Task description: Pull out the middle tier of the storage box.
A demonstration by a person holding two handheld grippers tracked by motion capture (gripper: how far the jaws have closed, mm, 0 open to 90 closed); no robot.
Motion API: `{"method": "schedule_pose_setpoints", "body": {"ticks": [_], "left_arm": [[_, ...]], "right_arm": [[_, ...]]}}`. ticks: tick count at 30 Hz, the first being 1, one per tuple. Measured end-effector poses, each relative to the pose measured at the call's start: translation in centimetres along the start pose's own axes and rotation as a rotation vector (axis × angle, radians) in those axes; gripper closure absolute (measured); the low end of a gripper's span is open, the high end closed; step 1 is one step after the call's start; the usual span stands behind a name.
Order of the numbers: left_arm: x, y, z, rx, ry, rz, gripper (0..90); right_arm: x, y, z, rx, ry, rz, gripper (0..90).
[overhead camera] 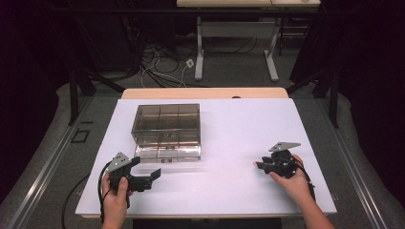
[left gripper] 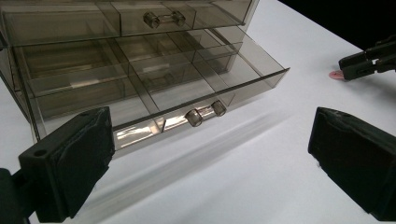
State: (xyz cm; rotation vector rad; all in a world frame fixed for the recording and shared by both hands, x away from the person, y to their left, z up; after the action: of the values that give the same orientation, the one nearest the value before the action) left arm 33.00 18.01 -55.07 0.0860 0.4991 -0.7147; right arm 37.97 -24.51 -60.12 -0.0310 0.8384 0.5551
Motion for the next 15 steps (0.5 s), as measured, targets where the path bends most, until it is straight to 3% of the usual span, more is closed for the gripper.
{"method": "schedule_pose_setpoints", "body": {"ticks": [15], "left_arm": [[0.03,0.04,-0.08,-0.004,0.001,-0.001,0.7]], "right_arm": [[0.07,0.22,-0.19,-0.001,0.015,0.016,66.8]]}}
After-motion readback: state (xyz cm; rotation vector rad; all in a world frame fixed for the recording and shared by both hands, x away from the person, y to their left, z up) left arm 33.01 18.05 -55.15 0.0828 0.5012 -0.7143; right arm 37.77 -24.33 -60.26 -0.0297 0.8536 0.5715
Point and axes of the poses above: each handheld gripper's, and its own axes: x roughly forward along the jaws, z roughly out of its top, y roughly to its left, the point moved 7 cm from there along x, roughly forward along the jaws, and after that the axes turned 9 degrees about x, right-handed, at the moved point
